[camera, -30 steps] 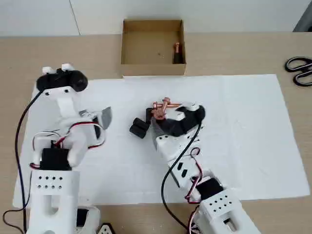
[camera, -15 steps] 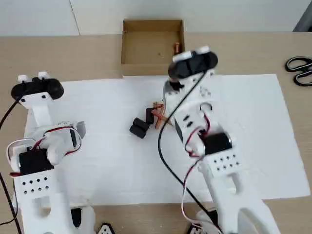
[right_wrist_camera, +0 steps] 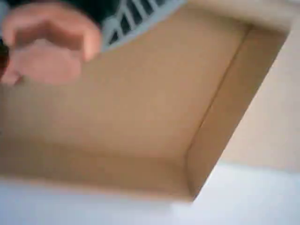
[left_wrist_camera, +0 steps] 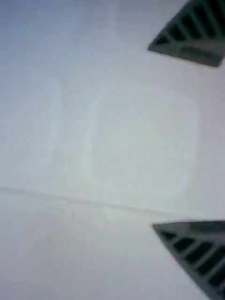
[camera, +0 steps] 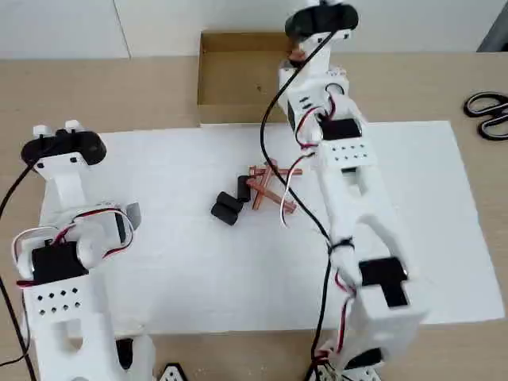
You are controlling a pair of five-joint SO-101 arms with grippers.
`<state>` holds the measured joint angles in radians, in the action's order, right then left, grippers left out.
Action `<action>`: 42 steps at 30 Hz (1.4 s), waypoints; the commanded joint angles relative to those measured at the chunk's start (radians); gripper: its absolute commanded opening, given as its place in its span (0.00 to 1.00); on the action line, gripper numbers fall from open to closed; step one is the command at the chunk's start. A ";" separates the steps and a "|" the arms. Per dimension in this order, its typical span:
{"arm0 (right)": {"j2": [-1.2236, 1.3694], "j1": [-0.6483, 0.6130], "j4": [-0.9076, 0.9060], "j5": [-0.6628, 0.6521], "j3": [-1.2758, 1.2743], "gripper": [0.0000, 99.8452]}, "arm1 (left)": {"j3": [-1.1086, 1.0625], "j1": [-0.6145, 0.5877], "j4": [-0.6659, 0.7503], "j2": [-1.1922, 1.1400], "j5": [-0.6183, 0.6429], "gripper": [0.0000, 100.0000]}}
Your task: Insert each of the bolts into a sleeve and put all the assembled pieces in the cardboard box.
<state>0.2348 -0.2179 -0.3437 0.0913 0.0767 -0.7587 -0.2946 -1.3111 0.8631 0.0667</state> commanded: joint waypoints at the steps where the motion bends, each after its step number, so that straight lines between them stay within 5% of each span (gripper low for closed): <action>1: 0.133 0.008 0.090 -0.011 0.222 0.00 | 0.041 -0.006 -0.002 0.020 -0.002 0.22; 21: 0.766 -0.041 0.097 -0.011 0.844 0.04 | -0.008 -0.002 0.006 0.020 -0.003 0.22; 27: 0.829 -0.050 0.093 -0.014 0.885 0.18 | -0.008 -0.002 0.006 0.020 -0.003 0.22; 42: 0.829 -0.045 -0.001 -0.014 0.994 0.18 | -0.008 0.000 0.006 0.020 -0.003 0.22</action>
<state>1.0848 -0.2639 -0.2854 0.0913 0.9528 -0.7725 -0.2946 -1.3111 0.8631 0.0667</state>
